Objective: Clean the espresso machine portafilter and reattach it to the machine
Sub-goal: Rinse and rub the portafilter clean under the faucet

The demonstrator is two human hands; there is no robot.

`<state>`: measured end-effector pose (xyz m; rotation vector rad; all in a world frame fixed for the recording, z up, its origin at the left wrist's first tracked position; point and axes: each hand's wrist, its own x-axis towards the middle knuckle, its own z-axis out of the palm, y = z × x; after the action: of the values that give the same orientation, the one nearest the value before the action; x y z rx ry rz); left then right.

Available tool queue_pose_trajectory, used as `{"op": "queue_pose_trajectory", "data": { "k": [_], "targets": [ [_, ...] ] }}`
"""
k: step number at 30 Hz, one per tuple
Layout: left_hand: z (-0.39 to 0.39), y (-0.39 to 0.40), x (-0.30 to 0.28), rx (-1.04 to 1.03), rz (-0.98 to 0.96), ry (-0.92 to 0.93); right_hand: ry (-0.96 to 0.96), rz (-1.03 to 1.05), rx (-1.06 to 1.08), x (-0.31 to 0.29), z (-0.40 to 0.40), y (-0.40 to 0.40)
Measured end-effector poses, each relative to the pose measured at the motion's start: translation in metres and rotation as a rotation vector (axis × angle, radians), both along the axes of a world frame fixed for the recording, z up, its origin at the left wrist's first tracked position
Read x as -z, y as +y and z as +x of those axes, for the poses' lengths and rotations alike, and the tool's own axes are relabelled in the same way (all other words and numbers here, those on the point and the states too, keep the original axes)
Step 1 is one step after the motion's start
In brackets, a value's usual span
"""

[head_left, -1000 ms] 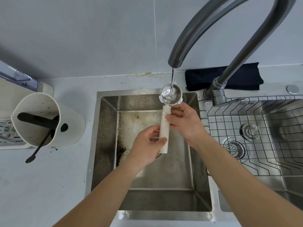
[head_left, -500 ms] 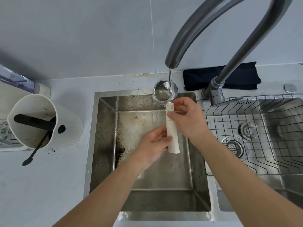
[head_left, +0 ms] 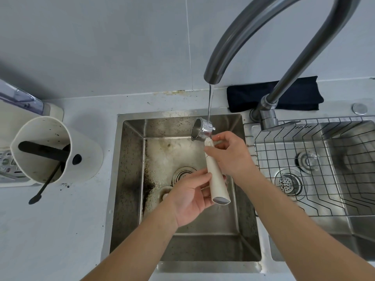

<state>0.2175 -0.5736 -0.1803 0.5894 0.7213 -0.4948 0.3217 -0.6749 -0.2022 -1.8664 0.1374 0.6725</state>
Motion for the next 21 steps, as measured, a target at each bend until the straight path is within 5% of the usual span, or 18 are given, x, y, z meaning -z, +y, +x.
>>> {"op": "queue_pose_trajectory", "data": {
  "k": [7, 21],
  "targets": [
    [0.003, -0.001, -0.009, -0.132, 0.03, 0.108, 0.099, 0.006, 0.047, 0.003, 0.002, 0.004],
    [0.013, -0.001, -0.025, -0.195, 0.065, 0.125, 0.468, 0.379, 0.282, -0.003, 0.005, 0.002]
  ]
}}
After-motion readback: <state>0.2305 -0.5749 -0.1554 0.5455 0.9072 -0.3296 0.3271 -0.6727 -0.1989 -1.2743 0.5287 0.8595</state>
